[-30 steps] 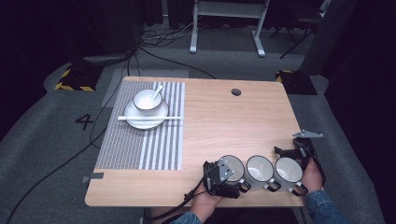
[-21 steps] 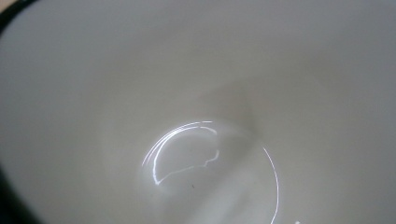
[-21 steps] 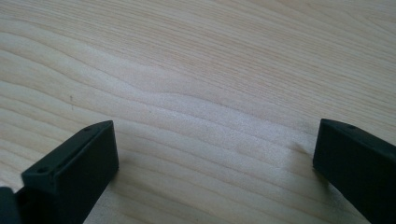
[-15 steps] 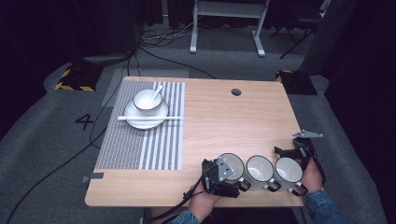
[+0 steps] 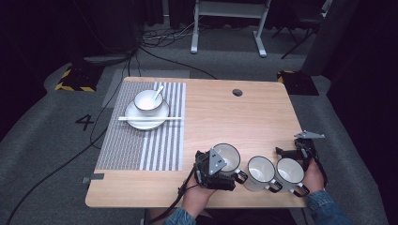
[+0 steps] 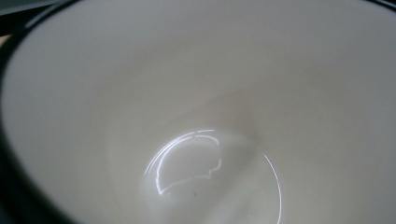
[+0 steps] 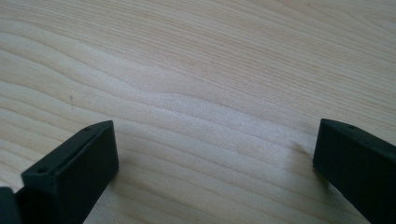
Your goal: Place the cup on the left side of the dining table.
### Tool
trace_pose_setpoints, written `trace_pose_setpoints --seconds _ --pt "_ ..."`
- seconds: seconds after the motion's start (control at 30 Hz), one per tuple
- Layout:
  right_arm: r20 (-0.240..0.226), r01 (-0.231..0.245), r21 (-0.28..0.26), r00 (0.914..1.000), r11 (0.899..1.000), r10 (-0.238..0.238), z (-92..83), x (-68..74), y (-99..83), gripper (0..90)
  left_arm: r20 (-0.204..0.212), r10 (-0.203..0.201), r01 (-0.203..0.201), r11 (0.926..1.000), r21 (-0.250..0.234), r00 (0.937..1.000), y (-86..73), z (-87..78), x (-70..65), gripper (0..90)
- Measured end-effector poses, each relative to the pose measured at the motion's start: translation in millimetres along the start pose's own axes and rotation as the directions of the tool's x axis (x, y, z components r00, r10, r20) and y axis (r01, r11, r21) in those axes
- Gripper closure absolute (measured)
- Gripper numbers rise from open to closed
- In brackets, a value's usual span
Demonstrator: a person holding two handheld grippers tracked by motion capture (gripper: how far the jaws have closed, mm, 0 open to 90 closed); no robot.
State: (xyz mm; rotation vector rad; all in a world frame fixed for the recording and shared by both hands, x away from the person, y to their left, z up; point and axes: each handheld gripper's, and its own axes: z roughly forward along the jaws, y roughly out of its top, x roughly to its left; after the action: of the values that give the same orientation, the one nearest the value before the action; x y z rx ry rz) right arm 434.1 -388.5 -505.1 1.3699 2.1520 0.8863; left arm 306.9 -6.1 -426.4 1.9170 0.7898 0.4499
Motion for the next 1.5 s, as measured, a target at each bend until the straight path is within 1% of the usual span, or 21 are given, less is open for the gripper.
trace_pose_setpoints --seconds 0.07,0.17,0.43,0.6,0.63,0.67,0.77,0.83,0.87,0.93,0.97,1.0,1.1,1.13,1.17,1.2,1.27,1.33,1.43,1.47,1.5 --pt "0.000 0.000 0.000 1.0000 1.000 0.000 0.0 0.0 0.0 0.1 -0.015 0.004 -0.003 1.0000 0.008 0.9999 7.9 -3.2 4.2 3.0" --pt "-0.003 -0.007 -0.002 1.0000 1.000 0.007 0.1 0.6 0.2 0.0 -0.022 0.008 -0.008 0.9999 -0.008 0.9997 16.6 -10.3 11.4 3.0" --pt "-0.006 -0.014 0.000 0.9999 1.000 0.014 0.0 1.5 0.6 0.0 -0.048 -0.030 0.028 0.9991 -0.030 0.9984 30.5 -28.4 36.5 3.0" --pt "-0.004 -0.012 0.002 0.9999 1.000 0.012 -0.1 1.3 0.5 0.0 -0.090 -0.057 0.054 0.9979 -0.036 0.9944 26.2 -38.6 53.7 3.0" --pt "-0.005 -0.011 0.002 0.9999 1.000 0.011 -0.2 1.3 0.4 0.1 -0.108 -0.063 0.059 0.9975 -0.038 0.9921 24.4 -41.9 57.3 3.0" --pt "-0.002 -0.002 -0.002 1.0000 1.000 0.002 -0.1 0.5 -0.1 0.1 -0.142 -0.074 0.069 0.9969 -0.038 0.9871 20.4 -47.9 62.8 3.0" --pt "-0.001 0.000 0.000 1.0000 1.000 0.000 -0.2 0.4 -0.2 0.1 -0.157 -0.080 0.075 0.9965 -0.037 0.9844 16.4 -54.2 68.4 3.0" --pt "-0.002 0.002 0.000 1.0000 1.000 -0.002 -0.3 0.2 -0.2 0.1 -0.173 -0.112 0.106 0.9933 -0.047 0.9786 11.0 -62.2 78.9 3.0" --pt "-0.002 0.002 0.000 1.0000 1.000 -0.002 -0.3 0.2 -0.2 0.1 -0.173 -0.112 0.106 0.9933 -0.047 0.9786 11.0 -62.2 78.9 2.9" --pt "-0.003 0.002 0.001 1.0000 1.000 -0.002 -0.4 0.2 -0.3 0.1 -0.196 -0.131 0.124 0.9913 -0.043 0.9719 8.5 -68.0 87.5 3.0" --pt "-0.003 0.003 0.000 1.0000 1.000 -0.003 -0.4 0.2 -0.4 0.1 -0.208 -0.175 0.165 0.9842 -0.065 0.9623 5.9 -72.5 96.1 2.9" --pt "-0.002 0.006 0.001 1.0000 1.000 -0.006 -0.6 0.0 -0.6 0.1 -0.209 -0.197 0.186 0.9800 -0.071 0.9579 4.3 -75.6 100.2 2.9" --pt "-0.003 0.005 0.001 1.0000 1.000 -0.005 -0.6 -0.1 -0.6 0.1 -0.257 -0.188 0.179 0.9820 -0.061 0.9480 -0.5 -85.7 112.0 2.9" --pt "-0.003 0.005 0.001 1.0000 1.000 -0.005 -0.6 -0.1 -0.6 0.1 -0.257 -0.188 0.179 0.9820 -0.061 0.9480 -0.5 -85.7 112.0 2.9" --pt "-0.003 0.005 0.001 1.0000 1.000 -0.005 -0.6 0.0 -0.6 0.1 -0.273 -0.186 0.177 0.9825 -0.057 0.9440 -2.1 -88.6 115.6 2.9" --pt "-0.004 0.005 0.001 1.0000 1.000 -0.005 -0.7 0.1 -0.7 0.1 -0.304 -0.181 0.175 0.9834 -0.049 0.9352 -5.5 -94.1 123.8 2.9" --pt "-0.004 0.005 0.001 1.0000 1.000 -0.005 -0.7 0.0 -0.6 0.1 -0.319 -0.194 0.189 0.9809 -0.045 0.9279 -9.7 -99.1 131.5 2.9" --pt "-0.004 0.006 0.001 1.0000 1.000 -0.006 -0.6 0.0 -0.6 0.1 -0.338 -0.185 0.185 0.9822 -0.031 0.9227 -12.5 -102.6 139.6 2.9" --pt "-0.004 0.005 0.001 1.0000 1.000 -0.005 -0.7 0.0 -0.6 0.1 -0.383 -0.167 0.175 0.9844 -0.013 0.9087 -16.7 -105.7 150.1 2.9" --pt "-0.004 0.005 0.001 1.0000 1.000 -0.005 -0.7 0.0 -0.6 0.1 -0.390 -0.173 0.181 0.9833 -0.017 0.9045 -18.4 -107.3 154.3 2.9" --pt "-0.004 0.005 0.001 1.0000 1.000 -0.005 -0.7 0.0 -0.6 0.1 -0.388 -0.181 0.189 0.9819 -0.018 0.9038 -20.3 -109.1 158.8 2.9"
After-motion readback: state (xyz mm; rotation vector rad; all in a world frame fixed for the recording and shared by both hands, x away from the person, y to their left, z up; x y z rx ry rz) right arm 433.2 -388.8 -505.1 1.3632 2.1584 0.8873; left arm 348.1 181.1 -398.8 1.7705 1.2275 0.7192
